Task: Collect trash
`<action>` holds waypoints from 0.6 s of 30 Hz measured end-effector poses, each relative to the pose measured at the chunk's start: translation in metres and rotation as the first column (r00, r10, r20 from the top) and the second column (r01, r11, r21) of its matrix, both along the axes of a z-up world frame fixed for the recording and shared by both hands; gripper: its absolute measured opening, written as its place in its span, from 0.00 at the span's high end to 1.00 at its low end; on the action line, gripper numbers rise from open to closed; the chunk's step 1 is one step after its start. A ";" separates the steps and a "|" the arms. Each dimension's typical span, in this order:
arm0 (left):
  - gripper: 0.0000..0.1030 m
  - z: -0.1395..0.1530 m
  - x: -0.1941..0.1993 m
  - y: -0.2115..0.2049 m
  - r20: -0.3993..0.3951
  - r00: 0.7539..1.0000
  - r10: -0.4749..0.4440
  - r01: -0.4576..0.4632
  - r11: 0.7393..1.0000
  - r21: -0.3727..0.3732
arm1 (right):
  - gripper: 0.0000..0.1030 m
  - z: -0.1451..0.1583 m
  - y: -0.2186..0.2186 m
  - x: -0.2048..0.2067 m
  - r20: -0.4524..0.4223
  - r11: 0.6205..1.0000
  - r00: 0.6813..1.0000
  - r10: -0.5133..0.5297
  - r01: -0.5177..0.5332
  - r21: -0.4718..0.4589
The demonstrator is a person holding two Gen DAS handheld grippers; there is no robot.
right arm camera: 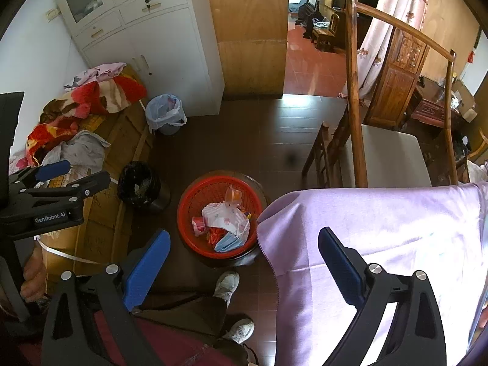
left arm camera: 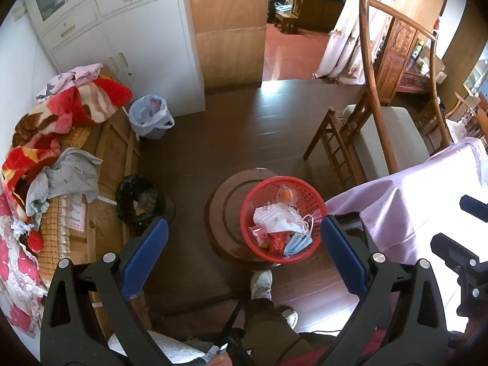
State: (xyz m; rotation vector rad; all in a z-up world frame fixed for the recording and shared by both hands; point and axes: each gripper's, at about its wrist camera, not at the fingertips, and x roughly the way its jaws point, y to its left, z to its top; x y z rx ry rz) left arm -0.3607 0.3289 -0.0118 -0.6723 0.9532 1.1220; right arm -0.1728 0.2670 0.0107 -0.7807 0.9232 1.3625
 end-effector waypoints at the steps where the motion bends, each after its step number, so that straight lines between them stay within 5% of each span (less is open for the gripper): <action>1: 0.06 0.000 -0.001 0.000 -0.001 1.000 -0.001 0.001 1.000 0.000 | 0.07 0.000 0.000 0.001 0.001 1.000 1.000 0.000 0.000 0.000; 18: 0.06 -0.005 0.003 0.002 -0.008 1.000 -0.017 0.016 1.000 -0.017 | 0.07 -0.007 0.000 0.001 0.007 1.000 1.000 -0.007 0.007 -0.030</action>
